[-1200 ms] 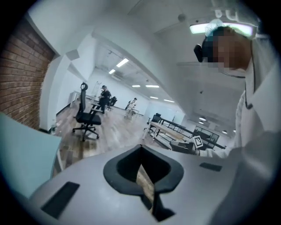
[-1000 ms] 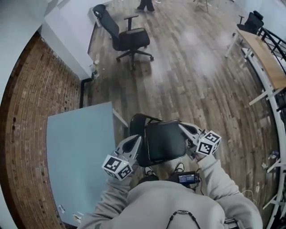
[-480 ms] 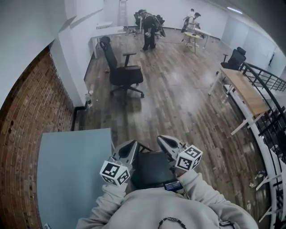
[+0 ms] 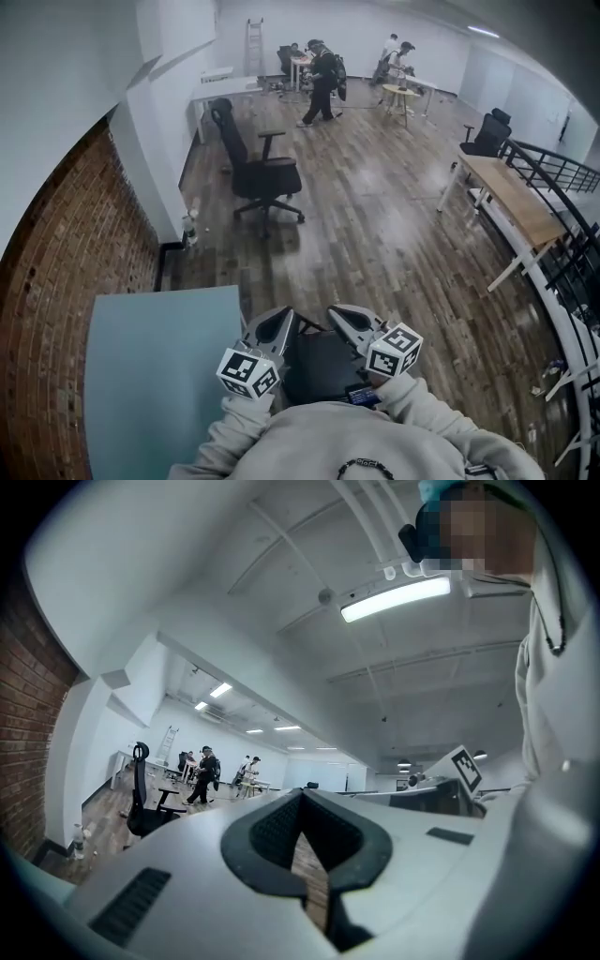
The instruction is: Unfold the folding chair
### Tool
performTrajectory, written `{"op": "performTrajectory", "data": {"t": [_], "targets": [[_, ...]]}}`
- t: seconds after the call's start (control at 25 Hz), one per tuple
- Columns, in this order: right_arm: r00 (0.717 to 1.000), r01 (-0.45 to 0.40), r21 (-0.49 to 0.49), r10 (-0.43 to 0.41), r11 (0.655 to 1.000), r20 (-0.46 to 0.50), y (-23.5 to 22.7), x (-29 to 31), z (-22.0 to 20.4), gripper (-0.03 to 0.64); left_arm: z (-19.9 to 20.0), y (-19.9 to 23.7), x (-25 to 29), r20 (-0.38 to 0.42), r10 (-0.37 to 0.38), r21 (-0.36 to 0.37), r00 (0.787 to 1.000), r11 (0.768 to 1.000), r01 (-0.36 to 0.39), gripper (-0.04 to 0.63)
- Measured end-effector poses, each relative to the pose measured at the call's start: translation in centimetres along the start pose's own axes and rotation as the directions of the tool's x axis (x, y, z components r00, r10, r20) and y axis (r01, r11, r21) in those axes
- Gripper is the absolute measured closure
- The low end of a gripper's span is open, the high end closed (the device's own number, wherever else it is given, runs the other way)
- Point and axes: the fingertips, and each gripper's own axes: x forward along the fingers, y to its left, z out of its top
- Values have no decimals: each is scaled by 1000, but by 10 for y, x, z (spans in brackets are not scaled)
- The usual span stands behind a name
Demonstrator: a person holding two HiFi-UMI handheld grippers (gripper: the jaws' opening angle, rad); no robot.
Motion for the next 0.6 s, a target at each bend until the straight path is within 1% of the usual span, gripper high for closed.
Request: {"op": "performTrajectory", "data": {"t": [0.2,0.4,0.6], "targets": [[1000,-1,-17,1,1000,-9,3,0,-1,611,-3,-8,0,-3,-19,1,1000,1000,19,592],[1000,-1,-13,0,1000,-30,9,5,-9,611,-5,0,-11,-5,-7,-14,1000,1000,7,592],[999,5,-32,-6,999,-33,6,-8,-6,611,-7,-17,-9,-7,-11,-5,1000,1000,11,592]]}}
